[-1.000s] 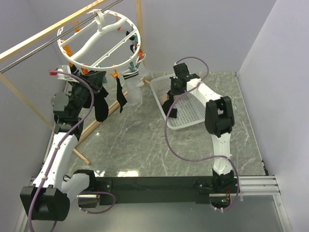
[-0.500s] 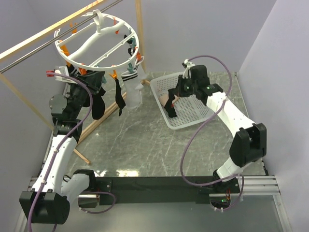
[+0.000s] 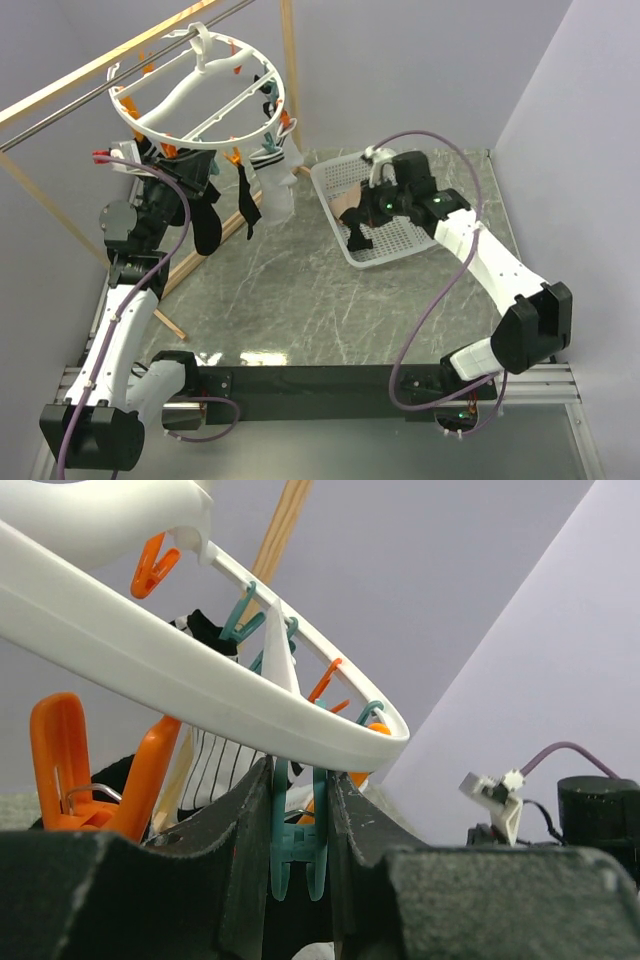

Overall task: Clip the socks to the hanger
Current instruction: Pick up the sock from the bin, then place the sock in the bin.

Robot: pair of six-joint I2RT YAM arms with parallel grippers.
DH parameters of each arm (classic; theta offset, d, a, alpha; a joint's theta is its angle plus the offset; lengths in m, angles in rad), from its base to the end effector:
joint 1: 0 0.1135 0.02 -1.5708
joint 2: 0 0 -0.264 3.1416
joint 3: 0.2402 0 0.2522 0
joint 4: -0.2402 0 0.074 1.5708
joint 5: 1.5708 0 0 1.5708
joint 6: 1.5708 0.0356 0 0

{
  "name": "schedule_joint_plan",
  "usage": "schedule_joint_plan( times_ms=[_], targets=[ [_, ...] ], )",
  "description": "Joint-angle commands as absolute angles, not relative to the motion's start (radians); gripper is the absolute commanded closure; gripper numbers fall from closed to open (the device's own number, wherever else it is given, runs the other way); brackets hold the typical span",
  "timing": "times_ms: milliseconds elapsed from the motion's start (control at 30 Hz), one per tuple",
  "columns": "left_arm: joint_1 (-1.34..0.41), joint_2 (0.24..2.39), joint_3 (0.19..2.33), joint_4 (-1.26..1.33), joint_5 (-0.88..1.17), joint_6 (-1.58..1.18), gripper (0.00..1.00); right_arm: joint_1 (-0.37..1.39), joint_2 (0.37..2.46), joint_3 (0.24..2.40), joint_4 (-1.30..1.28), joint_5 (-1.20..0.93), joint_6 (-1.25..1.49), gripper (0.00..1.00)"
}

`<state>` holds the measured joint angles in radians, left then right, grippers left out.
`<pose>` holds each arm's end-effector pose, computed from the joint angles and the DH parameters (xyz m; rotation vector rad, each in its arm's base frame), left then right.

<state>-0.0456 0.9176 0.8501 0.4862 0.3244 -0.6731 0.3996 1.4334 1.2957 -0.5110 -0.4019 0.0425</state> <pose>0.2057 -0.0207 0.4103 -0.0812 1.2116 -0.8179 0.2892 0.1372 0.3363 -0.6193 2.1588 0.6874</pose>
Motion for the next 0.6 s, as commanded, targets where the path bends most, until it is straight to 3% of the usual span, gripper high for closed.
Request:
schedule_joint_plan(
  times_ms=[0, 367, 400, 433, 467, 567],
  targets=[
    [-0.049, 0.888, 0.841, 0.494, 0.314, -0.666, 0.93, 0.486, 1.463, 1.273, -0.555, -0.419, -0.043, 1.0],
    [-0.049, 0.874, 0.847, 0.471, 0.314, -0.652, 0.93, 0.563, 1.555, 1.305, -0.595, -0.279, -0.052, 1.0],
    [-0.049, 0.874, 0.845, 0.472, 0.313, -0.653, 0.93, 0.564, 1.552, 1.304, -0.597, -0.272, -0.051, 0.96],
    [-0.049, 0.874, 0.842, 0.477, 0.314, -0.655, 0.93, 0.563, 1.549, 1.302, -0.597, -0.268, -0.043, 0.81],
    [-0.049, 0.874, 0.842, 0.479, 0.316, -0.657, 0.93, 0.563, 1.54, 1.296, -0.594, -0.258, -0.037, 0.74],
    [-0.049, 0.874, 0.838, 0.483, 0.313, -0.658, 0.93, 0.564, 1.532, 1.293, -0.598, -0.236, -0.031, 0.62]
  ],
)
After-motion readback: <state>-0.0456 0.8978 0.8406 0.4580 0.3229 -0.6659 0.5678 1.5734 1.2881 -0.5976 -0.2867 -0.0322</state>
